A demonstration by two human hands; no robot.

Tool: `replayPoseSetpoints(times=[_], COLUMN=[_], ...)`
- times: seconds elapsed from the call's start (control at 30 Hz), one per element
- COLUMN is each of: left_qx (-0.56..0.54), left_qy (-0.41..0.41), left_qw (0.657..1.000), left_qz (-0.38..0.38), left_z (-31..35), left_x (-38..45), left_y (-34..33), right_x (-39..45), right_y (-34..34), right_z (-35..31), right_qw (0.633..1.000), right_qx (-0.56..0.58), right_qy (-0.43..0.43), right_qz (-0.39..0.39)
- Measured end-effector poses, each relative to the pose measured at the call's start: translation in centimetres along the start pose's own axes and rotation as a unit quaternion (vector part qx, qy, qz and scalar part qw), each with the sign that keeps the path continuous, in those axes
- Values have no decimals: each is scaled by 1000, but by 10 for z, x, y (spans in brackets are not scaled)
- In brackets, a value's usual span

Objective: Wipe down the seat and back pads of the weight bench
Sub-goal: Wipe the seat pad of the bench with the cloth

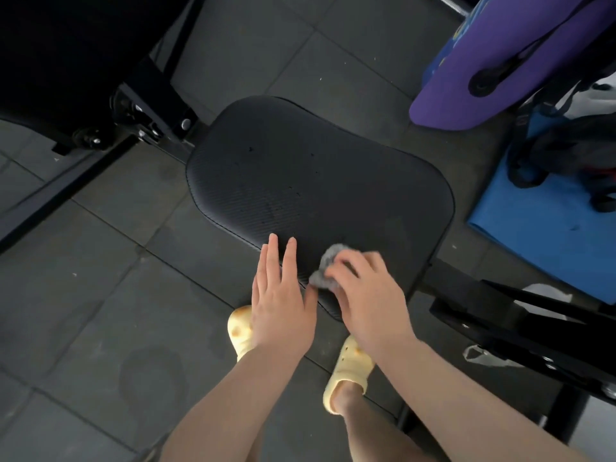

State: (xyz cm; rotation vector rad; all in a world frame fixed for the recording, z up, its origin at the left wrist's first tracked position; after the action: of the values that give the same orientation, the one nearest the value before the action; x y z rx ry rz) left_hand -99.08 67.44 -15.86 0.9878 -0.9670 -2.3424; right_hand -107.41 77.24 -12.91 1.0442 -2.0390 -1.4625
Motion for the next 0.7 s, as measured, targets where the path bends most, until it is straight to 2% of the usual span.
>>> replayPoseSetpoints(times=[0.1,0.23,0.4,0.5,0.63,0.7], left_qx=[-2,-16,-54,-84,-115,-106], left_qy=[-5,12,54,79,97,94], left_qw=[1000,999,996,991,985,986], left_qz=[8,25,55,70,87,92], left_z=[-4,-2,9,12,15,13], left_x=[1,0,0,0,0,-1], left_y=[2,-1,-10,-15,-18,-20], right_x=[-7,21,27,11,16,16], right_y=[28,77,31,18,12,4], right_z=[11,43,61,64,65,57], right_qw=[999,997,995,998,998,998], right_qx=[36,-8,9,32,-46,-43], right_qy=[19,67,80,45,-35,-55], right_qz=[-32,25,-52,-35,-11,0])
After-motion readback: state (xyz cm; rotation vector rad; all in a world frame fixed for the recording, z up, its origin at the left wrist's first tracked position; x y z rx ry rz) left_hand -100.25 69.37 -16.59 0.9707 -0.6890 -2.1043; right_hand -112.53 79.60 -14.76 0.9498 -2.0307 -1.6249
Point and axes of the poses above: each hand's wrist, its own x-axis towards the middle knuckle, its own y-axis out of the back of the hand, z = x × y, the point moved 4 cm from there along x, towards the middle knuckle, and after that the axes turned 5 degrees about y, right-handed, at the moved point
